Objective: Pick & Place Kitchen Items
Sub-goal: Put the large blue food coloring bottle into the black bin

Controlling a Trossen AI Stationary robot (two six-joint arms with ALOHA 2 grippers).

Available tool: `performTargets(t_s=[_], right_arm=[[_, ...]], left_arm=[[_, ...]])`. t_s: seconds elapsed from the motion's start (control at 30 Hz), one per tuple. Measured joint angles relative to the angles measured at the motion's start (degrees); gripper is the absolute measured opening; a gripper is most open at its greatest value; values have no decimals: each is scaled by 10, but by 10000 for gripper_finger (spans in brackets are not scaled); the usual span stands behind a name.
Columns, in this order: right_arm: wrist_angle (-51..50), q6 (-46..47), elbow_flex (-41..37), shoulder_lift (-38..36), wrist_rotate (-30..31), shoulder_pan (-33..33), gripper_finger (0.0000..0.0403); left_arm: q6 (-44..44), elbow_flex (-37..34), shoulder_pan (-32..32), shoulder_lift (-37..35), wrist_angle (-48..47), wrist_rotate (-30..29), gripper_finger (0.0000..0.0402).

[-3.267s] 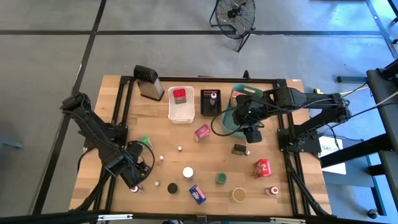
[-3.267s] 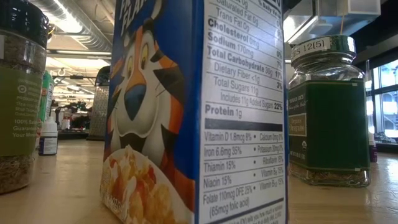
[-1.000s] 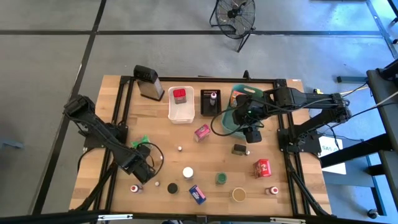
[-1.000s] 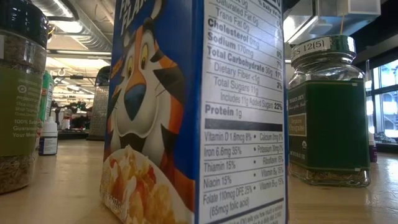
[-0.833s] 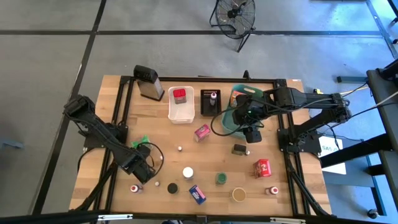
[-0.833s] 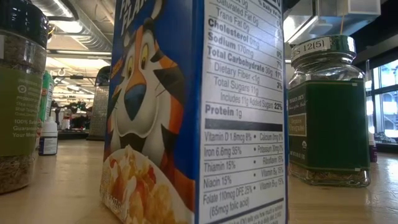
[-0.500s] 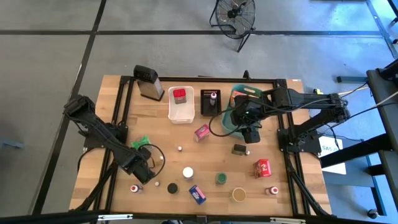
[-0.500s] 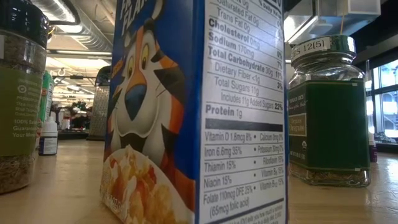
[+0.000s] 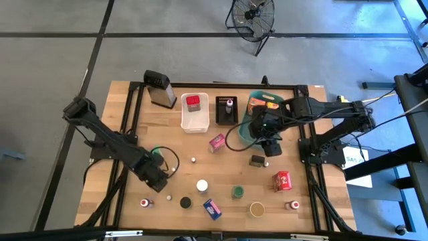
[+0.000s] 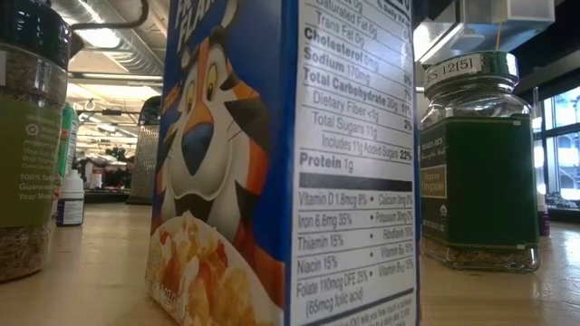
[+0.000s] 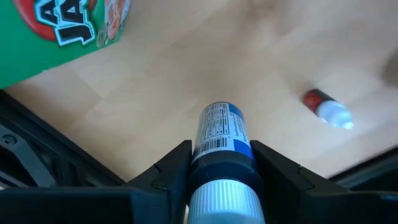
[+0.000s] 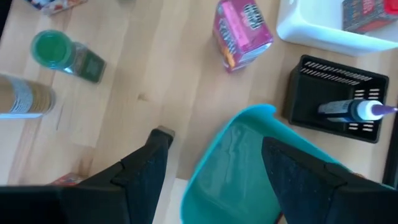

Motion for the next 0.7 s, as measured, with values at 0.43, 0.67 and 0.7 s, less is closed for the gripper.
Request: performTargets(t_s=[0.43, 0.67, 0.7], right_arm=[[1, 10, 0, 0, 0, 57, 264], [6, 10, 0, 0, 1, 103, 264], [9, 10, 0, 0, 1, 110, 264]], left_arm=[[66, 58, 37, -120, -10, -61, 140], [186, 60, 68, -151, 11, -149, 140], [202, 60, 76, -151, 17, -158, 140]])
